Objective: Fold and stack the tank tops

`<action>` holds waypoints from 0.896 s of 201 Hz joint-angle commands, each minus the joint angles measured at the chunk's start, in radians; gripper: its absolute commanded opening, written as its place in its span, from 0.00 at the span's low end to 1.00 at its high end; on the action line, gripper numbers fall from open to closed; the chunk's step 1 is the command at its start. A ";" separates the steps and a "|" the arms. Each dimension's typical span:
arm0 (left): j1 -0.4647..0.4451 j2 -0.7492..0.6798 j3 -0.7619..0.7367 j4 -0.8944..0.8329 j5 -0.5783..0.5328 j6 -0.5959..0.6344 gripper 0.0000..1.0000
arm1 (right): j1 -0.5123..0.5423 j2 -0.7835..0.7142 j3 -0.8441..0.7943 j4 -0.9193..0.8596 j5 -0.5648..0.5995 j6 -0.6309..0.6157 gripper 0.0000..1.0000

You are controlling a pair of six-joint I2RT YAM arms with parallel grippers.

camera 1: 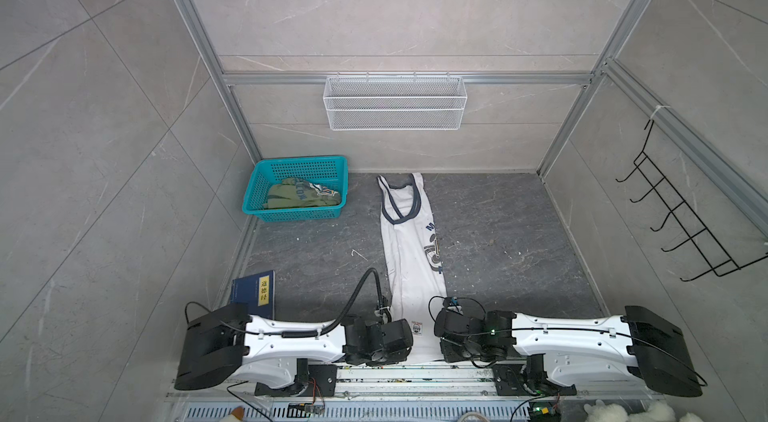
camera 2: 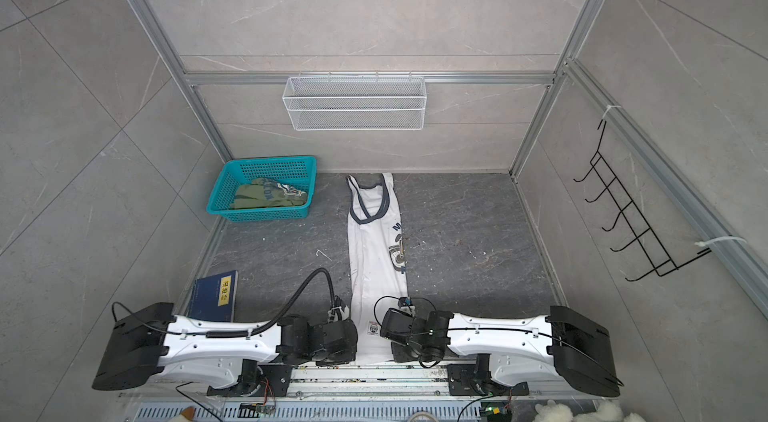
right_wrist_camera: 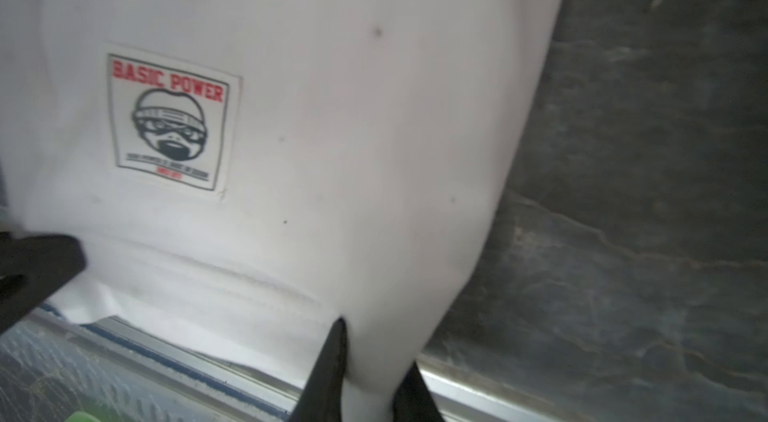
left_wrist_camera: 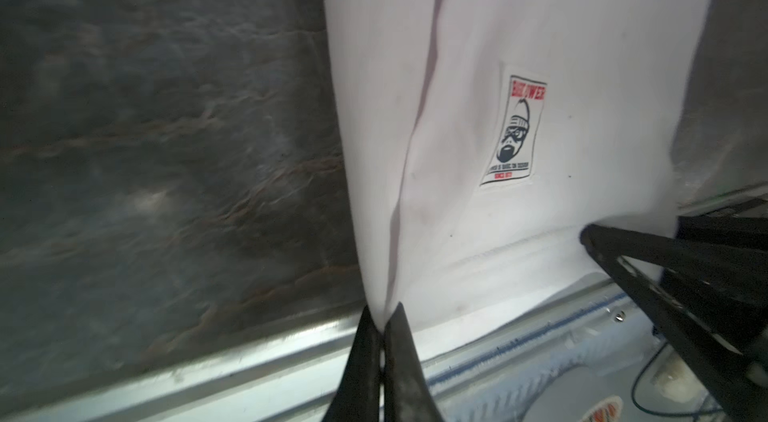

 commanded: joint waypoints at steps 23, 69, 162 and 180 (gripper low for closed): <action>0.019 -0.211 0.042 -0.260 -0.140 -0.066 0.00 | 0.010 -0.100 0.112 -0.173 0.110 -0.004 0.21; 0.359 -0.193 0.180 -0.164 -0.088 0.220 0.00 | -0.233 -0.083 0.267 -0.125 0.003 -0.223 0.21; 0.800 0.225 0.486 0.013 0.071 0.575 0.00 | -0.603 0.326 0.636 -0.035 -0.126 -0.536 0.22; 0.849 0.311 0.539 0.049 0.116 0.597 0.00 | -0.648 0.400 0.673 -0.003 -0.148 -0.548 0.22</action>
